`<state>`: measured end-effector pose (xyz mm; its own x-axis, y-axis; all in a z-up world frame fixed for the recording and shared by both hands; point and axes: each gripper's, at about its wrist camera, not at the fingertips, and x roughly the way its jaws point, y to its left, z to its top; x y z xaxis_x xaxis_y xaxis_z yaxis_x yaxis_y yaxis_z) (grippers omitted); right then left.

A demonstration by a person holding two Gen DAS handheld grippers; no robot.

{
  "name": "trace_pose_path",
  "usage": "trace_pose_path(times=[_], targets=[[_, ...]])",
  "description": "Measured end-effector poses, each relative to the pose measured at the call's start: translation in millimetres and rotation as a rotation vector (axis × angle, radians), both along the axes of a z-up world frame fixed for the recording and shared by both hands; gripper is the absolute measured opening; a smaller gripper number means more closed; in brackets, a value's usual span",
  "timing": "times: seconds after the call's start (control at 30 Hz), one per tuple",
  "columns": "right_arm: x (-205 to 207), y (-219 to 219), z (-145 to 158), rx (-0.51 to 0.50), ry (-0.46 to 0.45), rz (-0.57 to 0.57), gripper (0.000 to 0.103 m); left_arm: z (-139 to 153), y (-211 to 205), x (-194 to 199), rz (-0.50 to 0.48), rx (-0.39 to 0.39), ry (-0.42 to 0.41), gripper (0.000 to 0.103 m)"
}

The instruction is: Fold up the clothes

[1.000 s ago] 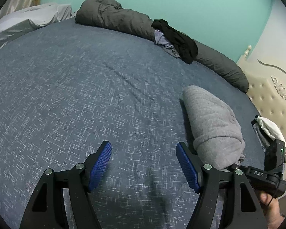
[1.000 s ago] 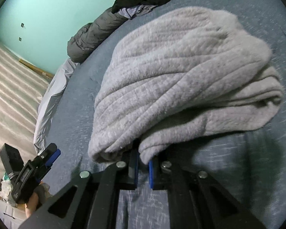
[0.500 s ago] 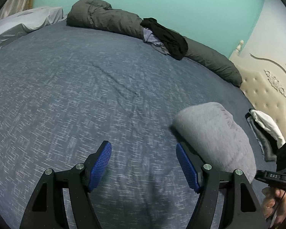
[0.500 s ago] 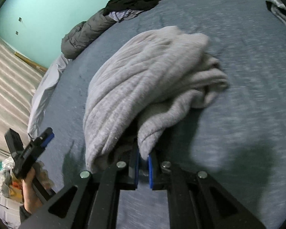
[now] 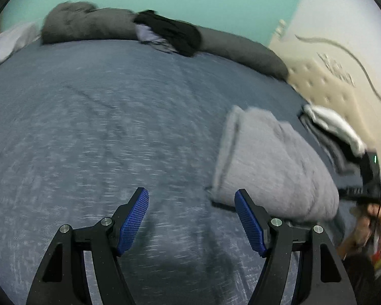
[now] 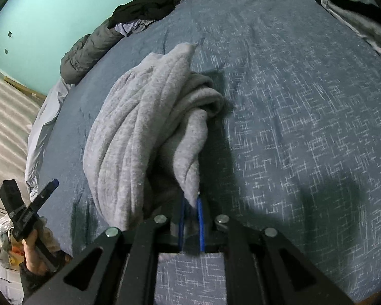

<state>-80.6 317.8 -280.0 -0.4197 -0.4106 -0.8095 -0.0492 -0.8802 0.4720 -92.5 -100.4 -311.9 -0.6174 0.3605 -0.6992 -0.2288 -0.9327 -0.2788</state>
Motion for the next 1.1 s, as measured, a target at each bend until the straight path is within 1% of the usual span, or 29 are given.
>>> trace_pose_path(times=[0.03, 0.07, 0.1, 0.13, 0.2, 0.23, 0.27, 0.33, 0.43, 0.53, 0.57, 0.6, 0.7, 0.77, 0.8, 0.83, 0.9, 0.93, 1.03, 1.1], targets=[[3, 2, 2, 0.008, 0.005, -0.014, 0.021, -1, 6, 0, -0.018, -0.005, -0.001, 0.074], [5, 3, 3, 0.016, 0.011, -0.028, 0.024, -2, 12, 0, -0.037, -0.010, -0.003, 0.074], [9, 6, 7, 0.023, 0.028, -0.044, 0.035, -3, 18, 0, -0.055, -0.015, -0.004, 0.074], [14, 8, 11, 0.018, 0.050, -0.060, 0.049, -4, 24, 0, -0.074, -0.020, -0.006, 0.074], [24, 11, 20, -0.006, 0.095, -0.082, 0.057, -7, 32, -2, -0.094, -0.026, -0.011, 0.074], [29, 8, 23, -0.005, 0.108, -0.069, 0.058, -8, 32, -5, -0.091, -0.027, -0.016, 0.074], [33, 1, 27, 0.032, 0.117, -0.042, 0.058, -10, 33, -7, -0.088, -0.027, -0.020, 0.074], [39, -18, 30, 0.079, 0.138, 0.044, 0.058, -13, 35, -12, -0.081, -0.028, -0.030, 0.074], [42, -45, 25, 0.095, 0.127, 0.142, 0.058, -17, 37, -19, -0.071, -0.029, -0.044, 0.074], [41, -60, 12, 0.147, 0.114, 0.173, 0.058, -20, 39, -24, -0.068, -0.030, -0.055, 0.074], [39, -63, 8, 0.144, 0.112, 0.180, 0.058, -21, 41, -23, -0.073, -0.031, -0.055, 0.074], [38, -66, 4, 0.146, 0.108, 0.182, 0.058, -21, 43, -24, -0.079, -0.035, -0.057, 0.074], [35, -70, -3, 0.162, 0.110, 0.184, 0.033, -29, 47, -25, -0.090, -0.045, -0.075, 0.074], [36, -71, -4, 0.164, 0.115, 0.182, 0.026, -35, 48, -27, -0.095, -0.043, -0.096, 0.074], [37, -69, -4, 0.181, 0.120, 0.182, 0.012, -38, 49, -27, -0.098, -0.042, -0.106, 0.074], [39, -70, -3, 0.209, 0.132, 0.183, 0.008, -40, 50, -28, -0.100, -0.048, -0.110, 0.074], [41, -68, 3, 0.228, 0.154, 0.184, 0.006, -41, 51, -29, -0.110, -0.042, -0.112, 0.072], [41, -65, 6, 0.225, 0.160, 0.182, 0.006, -40, 52, -29, -0.117, -0.032, -0.113, 0.067], [39, -55, 13, 0.217, 0.171, 0.177, 0.005, -35, 56, -28, -0.147, -0.020, -0.099, 0.059], [38, -47, 16, 0.218, 0.171, 0.166, 0.005, -31, 61, -27, -0.173, -0.023, -0.081, 0.058]])
